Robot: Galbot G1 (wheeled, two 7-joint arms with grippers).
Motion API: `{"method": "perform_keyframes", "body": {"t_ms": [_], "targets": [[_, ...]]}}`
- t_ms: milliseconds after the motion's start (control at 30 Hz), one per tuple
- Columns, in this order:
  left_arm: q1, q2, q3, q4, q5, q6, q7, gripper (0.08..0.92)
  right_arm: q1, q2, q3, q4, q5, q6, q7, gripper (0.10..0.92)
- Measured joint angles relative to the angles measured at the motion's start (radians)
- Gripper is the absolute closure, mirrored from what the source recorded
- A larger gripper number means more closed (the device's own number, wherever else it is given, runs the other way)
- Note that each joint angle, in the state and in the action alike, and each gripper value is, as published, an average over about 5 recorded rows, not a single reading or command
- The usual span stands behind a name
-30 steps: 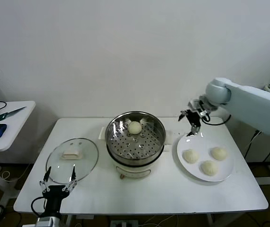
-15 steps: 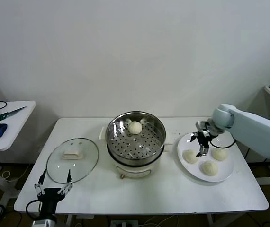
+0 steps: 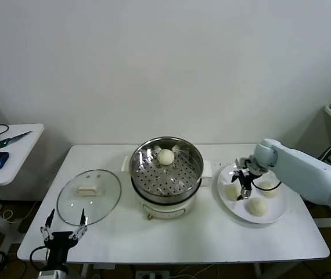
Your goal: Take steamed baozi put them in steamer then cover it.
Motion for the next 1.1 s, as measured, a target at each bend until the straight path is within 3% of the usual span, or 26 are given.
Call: {"method": "perform_keyframes", "body": {"t_ms": [200, 633, 1100], "targets": [[-0.001, -0.001, 0.001, 0.003, 0.002, 0.0, 0.0, 0.177, -0.005, 0.009, 0.01, -0.016, -0.002, 0.006, -0.006, 0.311], [0.001, -0.001, 0.005, -0.002, 0.003, 0.001, 0.0, 0.177, 0.075, -0.014, -0.037, 0.006, 0.05, 0.004, -0.008, 0.33], [0.0, -0.001, 0.035, -0.013, 0.016, 0.003, 0.003, 0.177, 0.457, 0.053, -0.283, 0.075, 0.363, -0.03, -0.008, 0.328]]}}
